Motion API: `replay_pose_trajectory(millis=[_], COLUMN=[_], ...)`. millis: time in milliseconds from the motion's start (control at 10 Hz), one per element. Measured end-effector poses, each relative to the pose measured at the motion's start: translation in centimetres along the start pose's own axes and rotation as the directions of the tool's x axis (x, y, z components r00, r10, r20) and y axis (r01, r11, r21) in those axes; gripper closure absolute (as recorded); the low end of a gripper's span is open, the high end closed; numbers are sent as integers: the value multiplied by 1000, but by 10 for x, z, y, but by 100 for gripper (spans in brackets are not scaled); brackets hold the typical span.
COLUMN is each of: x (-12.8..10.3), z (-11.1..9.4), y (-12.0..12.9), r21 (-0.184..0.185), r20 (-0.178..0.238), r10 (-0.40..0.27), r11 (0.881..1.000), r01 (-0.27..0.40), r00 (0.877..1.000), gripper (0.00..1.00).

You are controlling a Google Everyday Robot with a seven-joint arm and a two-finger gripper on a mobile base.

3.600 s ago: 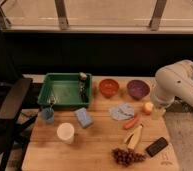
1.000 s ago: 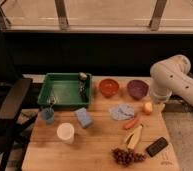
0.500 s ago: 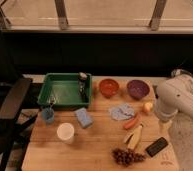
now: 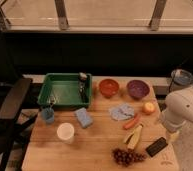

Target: Place eraser in tray

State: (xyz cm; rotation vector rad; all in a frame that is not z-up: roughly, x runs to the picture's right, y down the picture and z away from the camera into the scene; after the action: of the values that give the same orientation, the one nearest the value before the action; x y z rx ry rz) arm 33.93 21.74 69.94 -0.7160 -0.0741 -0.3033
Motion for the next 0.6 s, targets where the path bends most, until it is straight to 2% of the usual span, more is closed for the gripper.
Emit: replay_pose_trajectory(millis=[300,400,600], x=[1,2,3], z=[0,3,24], y=[0,3,12], r21=[0,-11,-41], r20=[1,2,10], r10=[1,-1,-1], r11=[1000,1000,999], r01=[-1,1,1], r00=[1000,1000,1000], gripper=[35,35,35])
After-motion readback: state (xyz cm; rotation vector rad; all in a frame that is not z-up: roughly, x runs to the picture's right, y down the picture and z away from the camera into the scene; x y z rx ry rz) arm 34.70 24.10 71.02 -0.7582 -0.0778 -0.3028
